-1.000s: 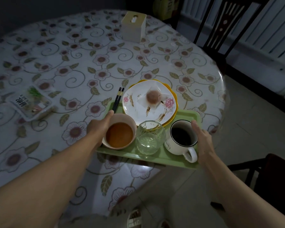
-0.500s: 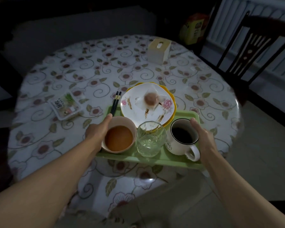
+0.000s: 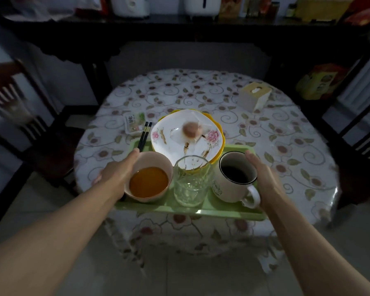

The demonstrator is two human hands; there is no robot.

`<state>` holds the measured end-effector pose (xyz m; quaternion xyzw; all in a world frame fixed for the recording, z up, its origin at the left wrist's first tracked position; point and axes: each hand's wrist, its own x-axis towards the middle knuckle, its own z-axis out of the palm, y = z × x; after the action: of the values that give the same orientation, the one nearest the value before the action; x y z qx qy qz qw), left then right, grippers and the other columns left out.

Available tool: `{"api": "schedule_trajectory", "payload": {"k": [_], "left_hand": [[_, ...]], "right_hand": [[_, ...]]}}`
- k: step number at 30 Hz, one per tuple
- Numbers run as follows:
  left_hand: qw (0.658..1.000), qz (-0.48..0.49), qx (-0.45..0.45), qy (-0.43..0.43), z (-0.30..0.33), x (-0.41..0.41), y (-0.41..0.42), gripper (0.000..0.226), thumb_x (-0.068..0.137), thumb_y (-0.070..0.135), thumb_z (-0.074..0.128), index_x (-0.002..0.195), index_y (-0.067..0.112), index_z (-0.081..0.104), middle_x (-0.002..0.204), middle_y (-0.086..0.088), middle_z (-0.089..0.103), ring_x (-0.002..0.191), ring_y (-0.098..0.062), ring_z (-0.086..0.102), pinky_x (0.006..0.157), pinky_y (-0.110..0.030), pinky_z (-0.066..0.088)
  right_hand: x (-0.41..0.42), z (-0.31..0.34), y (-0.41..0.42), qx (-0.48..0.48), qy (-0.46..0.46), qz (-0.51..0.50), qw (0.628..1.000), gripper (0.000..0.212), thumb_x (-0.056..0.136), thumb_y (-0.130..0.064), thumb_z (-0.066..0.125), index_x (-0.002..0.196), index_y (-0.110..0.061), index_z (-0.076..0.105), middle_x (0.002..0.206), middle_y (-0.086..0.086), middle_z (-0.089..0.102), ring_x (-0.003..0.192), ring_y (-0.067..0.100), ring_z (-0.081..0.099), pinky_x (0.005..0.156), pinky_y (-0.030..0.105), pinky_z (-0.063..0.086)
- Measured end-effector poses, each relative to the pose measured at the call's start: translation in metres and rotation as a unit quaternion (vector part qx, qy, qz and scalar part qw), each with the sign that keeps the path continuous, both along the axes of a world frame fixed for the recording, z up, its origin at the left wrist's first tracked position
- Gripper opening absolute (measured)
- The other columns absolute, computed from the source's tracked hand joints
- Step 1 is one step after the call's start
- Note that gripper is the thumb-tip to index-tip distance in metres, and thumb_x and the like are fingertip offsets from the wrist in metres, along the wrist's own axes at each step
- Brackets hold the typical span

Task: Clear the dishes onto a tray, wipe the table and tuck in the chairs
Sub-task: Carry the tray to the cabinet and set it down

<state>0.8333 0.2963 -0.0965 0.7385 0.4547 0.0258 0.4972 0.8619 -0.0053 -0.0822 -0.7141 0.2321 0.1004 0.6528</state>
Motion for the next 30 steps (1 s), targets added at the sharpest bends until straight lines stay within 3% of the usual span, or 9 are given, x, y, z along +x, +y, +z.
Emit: {"api": "schedule_trajectory", "payload": {"k": [4, 8, 11, 15, 18, 22, 25, 28, 30], "left_hand": [[0.997, 0.045, -0.033, -0.059, 0.025, -0.042, 0.005, 0.073, 0.079, 0.060, 0.060, 0.129, 0.008, 0.050, 0.113, -0.010, 0.056, 0.091, -0.025, 0.051, 0.079, -0.035, 0.044], [0.994, 0.069, -0.048, -0.070, 0.046, -0.092, 0.015, 0.075, 0.078, 0.059, 0.061, 0.129, 0.006, 0.050, 0.112, -0.013, 0.061, 0.090, -0.029, 0.059, 0.069, -0.031, 0.046], [0.994, 0.072, -0.048, -0.069, 0.061, -0.131, 0.023, 0.074, 0.078, 0.060, 0.060, 0.126, 0.004, 0.054, 0.105, -0.011, 0.062, 0.077, -0.027, 0.059, 0.058, -0.029, 0.044], [0.992, 0.087, -0.052, -0.073, 0.081, -0.182, 0.033, 0.075, 0.076, 0.062, 0.060, 0.127, 0.007, 0.054, 0.115, -0.014, 0.062, 0.095, -0.032, 0.062, 0.081, -0.037, 0.052], [0.990, 0.092, -0.064, -0.084, 0.095, -0.221, 0.036, 0.070, 0.078, 0.061, 0.059, 0.126, 0.010, 0.054, 0.108, -0.011, 0.064, 0.091, -0.029, 0.062, 0.076, -0.034, 0.051], [0.985, 0.114, -0.076, -0.109, 0.109, -0.270, 0.039, 0.068, 0.080, 0.057, 0.061, 0.127, 0.009, 0.053, 0.095, -0.008, 0.062, 0.088, -0.028, 0.062, 0.083, -0.037, 0.051], [0.982, 0.134, -0.087, -0.104, 0.119, -0.300, 0.038, 0.065, 0.079, 0.058, 0.061, 0.124, 0.012, 0.055, 0.100, -0.010, 0.063, 0.090, -0.029, 0.062, 0.084, -0.037, 0.051], [0.976, 0.156, -0.094, -0.121, 0.127, -0.328, 0.033, 0.052, 0.081, 0.055, 0.061, 0.110, 0.012, 0.061, 0.089, -0.008, 0.064, 0.082, -0.027, 0.063, 0.077, -0.034, 0.051], [0.971, 0.177, -0.100, -0.126, 0.130, -0.345, 0.028, 0.056, 0.079, 0.057, 0.061, 0.113, 0.012, 0.061, 0.097, -0.011, 0.065, 0.089, -0.029, 0.063, 0.085, -0.038, 0.051]], "right_hand": [[-0.022, 0.017, 0.007, 0.000, -0.021, 0.014, 1.000, 0.081, 0.049, -0.073, 0.065, 0.103, -0.014, 0.068, 0.100, 0.005, 0.066, 0.088, 0.022, 0.061, 0.075, 0.037, 0.048], [-0.049, 0.035, 0.018, 0.008, -0.050, 0.021, 0.998, 0.055, 0.068, -0.060, 0.069, 0.100, -0.016, 0.064, 0.077, -0.009, 0.053, 0.069, 0.007, 0.049, 0.053, 0.026, 0.032], [-0.075, 0.047, 0.027, 0.019, -0.059, 0.029, 0.998, 0.058, 0.070, -0.059, 0.069, 0.105, -0.014, 0.059, 0.086, -0.005, 0.055, 0.070, 0.012, 0.049, 0.052, 0.024, 0.030], [-0.115, 0.067, 0.039, 0.024, -0.055, 0.075, 0.995, 0.072, 0.068, -0.064, 0.067, 0.121, -0.014, 0.061, 0.116, 0.004, 0.061, 0.084, 0.016, 0.057, 0.054, 0.027, 0.037], [-0.141, 0.077, 0.044, 0.028, -0.075, 0.112, 0.991, 0.068, 0.066, -0.067, 0.066, 0.114, -0.018, 0.066, 0.114, 0.005, 0.065, 0.090, 0.018, 0.062, 0.056, 0.029, 0.043], [-0.173, 0.089, 0.052, 0.026, -0.099, 0.144, 0.984, 0.064, 0.062, -0.066, 0.068, 0.104, -0.019, 0.070, 0.104, 0.002, 0.069, 0.093, 0.021, 0.064, 0.072, 0.035, 0.049], [-0.189, 0.098, 0.057, 0.036, -0.114, 0.150, 0.981, 0.047, 0.069, -0.061, 0.067, 0.092, -0.020, 0.071, 0.094, -0.001, 0.069, 0.084, 0.017, 0.064, 0.060, 0.029, 0.044], [-0.201, 0.105, 0.060, 0.047, -0.095, 0.189, 0.976, 0.063, 0.065, -0.063, 0.067, 0.107, -0.016, 0.067, 0.108, 0.007, 0.067, 0.093, 0.026, 0.064, 0.056, 0.030, 0.048], [-0.209, 0.110, 0.059, 0.054, -0.100, 0.218, 0.969, 0.071, 0.058, -0.066, 0.069, 0.108, -0.015, 0.068, 0.110, 0.010, 0.067, 0.096, 0.029, 0.065, 0.065, 0.038, 0.054]]}}
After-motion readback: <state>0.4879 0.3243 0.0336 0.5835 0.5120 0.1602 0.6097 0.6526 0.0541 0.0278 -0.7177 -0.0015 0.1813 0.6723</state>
